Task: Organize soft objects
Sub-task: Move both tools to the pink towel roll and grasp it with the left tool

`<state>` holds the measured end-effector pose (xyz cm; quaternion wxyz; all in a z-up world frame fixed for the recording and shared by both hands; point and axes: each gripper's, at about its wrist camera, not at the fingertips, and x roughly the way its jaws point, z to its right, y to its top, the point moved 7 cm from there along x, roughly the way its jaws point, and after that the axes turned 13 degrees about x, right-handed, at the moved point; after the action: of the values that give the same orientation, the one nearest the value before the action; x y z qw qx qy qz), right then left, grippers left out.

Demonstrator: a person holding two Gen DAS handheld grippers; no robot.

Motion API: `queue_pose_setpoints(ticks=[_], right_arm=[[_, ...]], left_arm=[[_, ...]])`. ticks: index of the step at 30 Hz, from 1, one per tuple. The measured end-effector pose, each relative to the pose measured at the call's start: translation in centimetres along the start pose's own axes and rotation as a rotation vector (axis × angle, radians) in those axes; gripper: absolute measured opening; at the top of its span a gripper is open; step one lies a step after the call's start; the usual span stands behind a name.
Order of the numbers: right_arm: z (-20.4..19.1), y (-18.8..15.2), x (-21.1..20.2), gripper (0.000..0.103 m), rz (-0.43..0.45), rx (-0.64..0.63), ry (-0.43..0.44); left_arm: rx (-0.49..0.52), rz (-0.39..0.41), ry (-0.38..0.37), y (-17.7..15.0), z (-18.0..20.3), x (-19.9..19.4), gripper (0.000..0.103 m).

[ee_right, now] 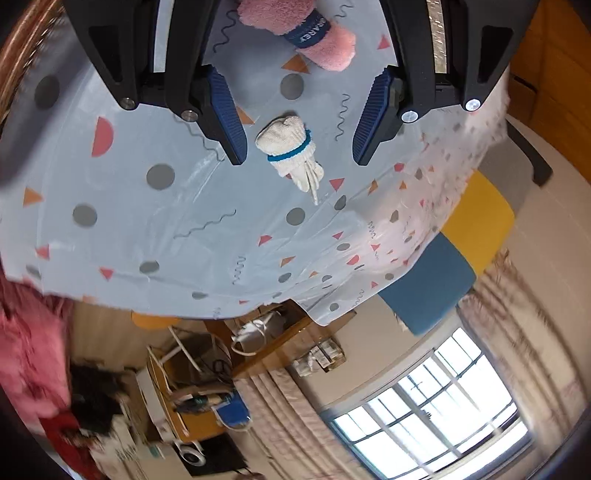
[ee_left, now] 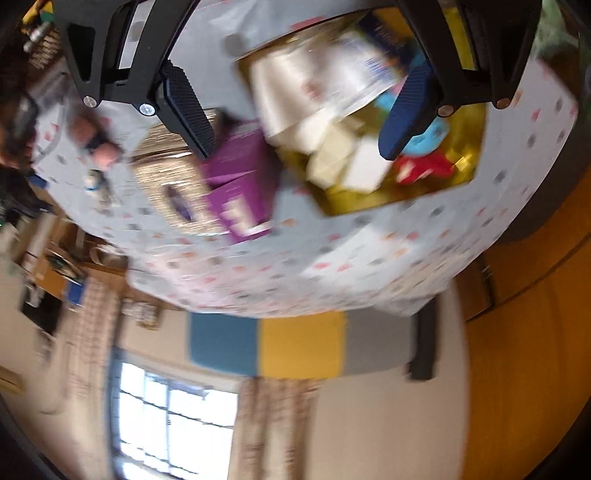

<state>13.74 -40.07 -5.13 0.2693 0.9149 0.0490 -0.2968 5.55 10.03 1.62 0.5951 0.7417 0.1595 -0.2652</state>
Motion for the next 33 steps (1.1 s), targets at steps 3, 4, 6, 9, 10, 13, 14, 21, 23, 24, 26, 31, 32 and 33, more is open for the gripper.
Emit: queue_pose_setpoints(ticks=[3,4,6,9,10,13,14,21,23,24,26,31,32,33], right_arm=[[0.5,0.3,-0.4,0.06,-0.002,0.045,0.035],[0.6,0.4,-0.6,0.06,-0.001,0.059,0.051],[0.6,0.4,-0.8,0.06,-0.01,0.078,0.087],[0.4,0.3,-1.0,0.06,-0.028,0.101,0.14],[0.2,0.3,-1.2,0.06,-0.037,0.104,0.175],[-0.3,-0.1,-1.6,0.06,-0.073,0.111,0.264],[-0.5,-0.3,-1.6,0.06,-0.087,0.114,0.29],[-0.4,-0.6,-1.6,0.06,-0.12,0.159,0.332],[-0.4,-0.7,-1.5,0.06,-0.126,0.158,0.336],[-0.5,-0.7,-1.4,0.06,-0.126,0.155,0.335],[-0.7,-0.9,-1.4,0.061,-0.136,0.155,0.344],[-0.9,-1.2,-1.2,0.061,-0.152,0.144,0.349],[-1.0,-1.3,-1.2,0.061,-0.156,0.141,0.351],[-1.0,-1.3,-1.0,0.061,-0.16,0.14,0.352]], left_arm=[[0.066,0.009,-0.146,2.4,4.7,0.8,0.087],[0.097,0.008,-0.202,3.1,6.7,1.1,0.085],[0.153,0.0,-0.289,4.3,9.9,1.7,0.08],[0.221,-0.039,-0.406,5.5,15.3,3.5,0.073],[0.24,-0.06,-0.439,5.7,17.0,4.4,0.071],[0.275,-0.141,-0.506,5.6,21.2,7.3,0.063],[0.277,-0.181,-0.53,5.3,22.5,8.4,0.062],[0.213,-0.385,-0.622,2.5,28.8,14.2,0.044],[0.176,-0.423,-0.645,1.9,30.1,15.4,0.041],[0.153,-0.447,-0.656,1.7,30.8,16.0,0.041],[0.091,-0.482,-0.682,1.6,31.8,17.2,0.043],[-0.006,-0.544,-0.658,1.0,33.8,20.0,0.057],[-0.013,-0.554,-0.652,0.9,34.1,20.5,0.059],[-0.016,-0.561,-0.64,0.9,34.4,21.0,0.066]])
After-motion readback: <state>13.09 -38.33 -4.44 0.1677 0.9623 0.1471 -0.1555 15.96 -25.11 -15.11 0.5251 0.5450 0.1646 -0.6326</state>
